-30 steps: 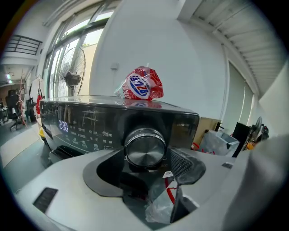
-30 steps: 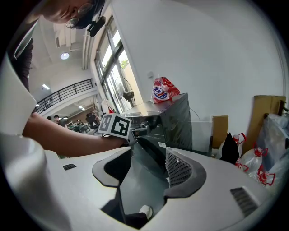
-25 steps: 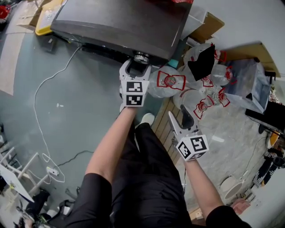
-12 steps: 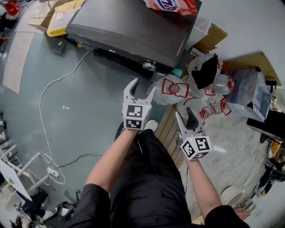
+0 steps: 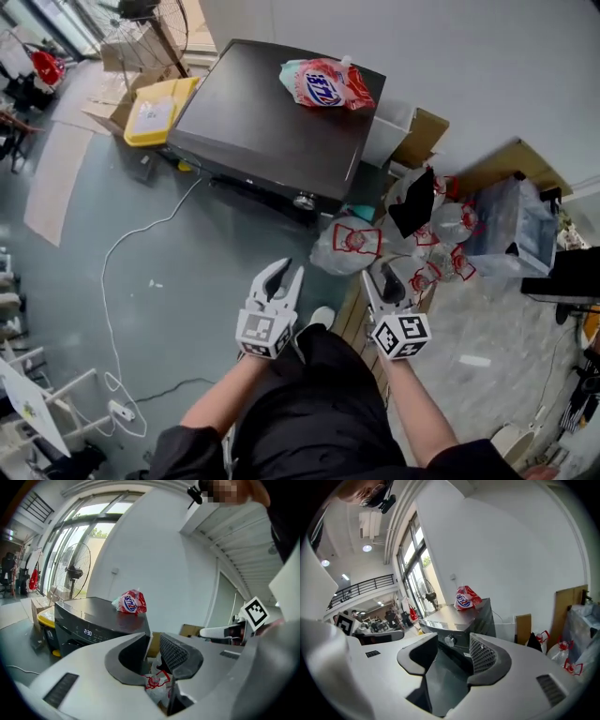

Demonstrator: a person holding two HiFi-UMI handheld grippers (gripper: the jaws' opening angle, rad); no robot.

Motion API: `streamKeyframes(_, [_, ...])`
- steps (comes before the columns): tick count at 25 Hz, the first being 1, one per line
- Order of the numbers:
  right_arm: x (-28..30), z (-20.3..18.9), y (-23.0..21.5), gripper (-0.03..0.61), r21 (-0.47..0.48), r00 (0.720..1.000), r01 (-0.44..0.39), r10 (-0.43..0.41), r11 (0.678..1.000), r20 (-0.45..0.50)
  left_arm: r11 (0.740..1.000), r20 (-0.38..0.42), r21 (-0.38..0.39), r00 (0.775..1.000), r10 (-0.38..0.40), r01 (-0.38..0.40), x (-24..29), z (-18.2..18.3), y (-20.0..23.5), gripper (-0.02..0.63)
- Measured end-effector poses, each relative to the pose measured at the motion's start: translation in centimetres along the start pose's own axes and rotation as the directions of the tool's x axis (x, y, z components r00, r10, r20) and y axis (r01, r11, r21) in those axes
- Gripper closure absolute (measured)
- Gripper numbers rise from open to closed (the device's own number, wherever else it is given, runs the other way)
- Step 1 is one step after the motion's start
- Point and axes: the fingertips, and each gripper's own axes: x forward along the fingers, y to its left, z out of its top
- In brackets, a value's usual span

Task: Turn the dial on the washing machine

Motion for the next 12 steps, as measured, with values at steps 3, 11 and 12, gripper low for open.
streamKeyframes(3, [-1.3, 1.8, 0.2, 0.412, -0.005, 1.0, 0.008, -0.008, 1.0, 0.024, 1.0, 0.04, -0.026, 0.999, 0.008, -0.007, -2.8, 2.3, -0.8, 0.589])
streamKeyframes(11, [-3.2, 8.6, 3.0, 0.547, -0.055, 0.99, 0.038, -0.031, 0.998, 0.134, 0.999, 0.149, -0.002, 0.988, 0.032, -0.032, -6.3, 11.1, 0.7, 0.611])
streamKeyframes(12, [-3.2, 9.6, 3.6, 0.555, -0.073, 0.99, 0.024, -0.014, 0.997, 0.137, 1.0, 0.169, 0.009, 0.985, 0.018, -0.02, -6.4, 12.8, 0.8, 0.611])
